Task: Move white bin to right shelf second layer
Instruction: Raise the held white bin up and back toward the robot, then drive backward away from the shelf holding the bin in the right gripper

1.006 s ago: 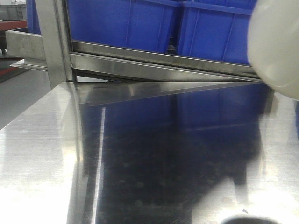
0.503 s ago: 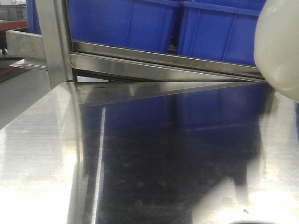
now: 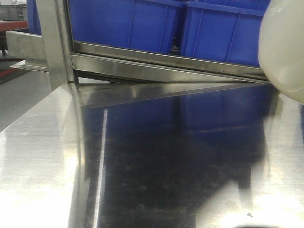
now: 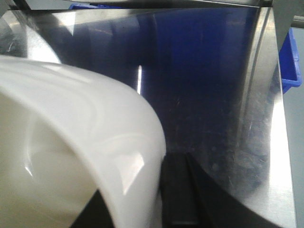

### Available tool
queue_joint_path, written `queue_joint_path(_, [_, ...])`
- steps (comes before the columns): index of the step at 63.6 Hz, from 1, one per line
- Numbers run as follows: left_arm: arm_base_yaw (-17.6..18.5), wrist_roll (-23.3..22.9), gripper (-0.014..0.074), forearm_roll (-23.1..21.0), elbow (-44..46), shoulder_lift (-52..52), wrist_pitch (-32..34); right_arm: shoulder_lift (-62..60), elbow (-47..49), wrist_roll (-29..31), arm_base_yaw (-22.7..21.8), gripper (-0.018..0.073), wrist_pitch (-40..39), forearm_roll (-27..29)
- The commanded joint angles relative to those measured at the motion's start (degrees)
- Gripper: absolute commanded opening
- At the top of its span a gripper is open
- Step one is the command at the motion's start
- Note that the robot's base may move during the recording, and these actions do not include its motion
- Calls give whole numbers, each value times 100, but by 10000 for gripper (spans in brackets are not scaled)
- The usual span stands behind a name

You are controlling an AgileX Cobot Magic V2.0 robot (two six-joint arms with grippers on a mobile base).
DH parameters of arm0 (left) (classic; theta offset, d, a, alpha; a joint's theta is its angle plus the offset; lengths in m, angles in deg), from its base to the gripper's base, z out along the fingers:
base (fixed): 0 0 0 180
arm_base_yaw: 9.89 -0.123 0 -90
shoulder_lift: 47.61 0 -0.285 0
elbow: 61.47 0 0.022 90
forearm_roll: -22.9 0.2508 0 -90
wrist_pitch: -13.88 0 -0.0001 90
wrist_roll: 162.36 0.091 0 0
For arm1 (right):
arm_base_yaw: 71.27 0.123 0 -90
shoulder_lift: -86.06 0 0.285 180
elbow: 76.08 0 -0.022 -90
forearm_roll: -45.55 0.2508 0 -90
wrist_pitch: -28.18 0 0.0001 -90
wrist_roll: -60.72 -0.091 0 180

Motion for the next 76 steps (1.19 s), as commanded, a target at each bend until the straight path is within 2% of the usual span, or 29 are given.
queue_joint_path(1, [18,-43,85,-44,-190,97,515,-21,168,14,-30,56,-535,55])
queue_joint_path(76, [18,-43,85,-44,-190,97,515,-21,168,14,-30,56,-535,55])
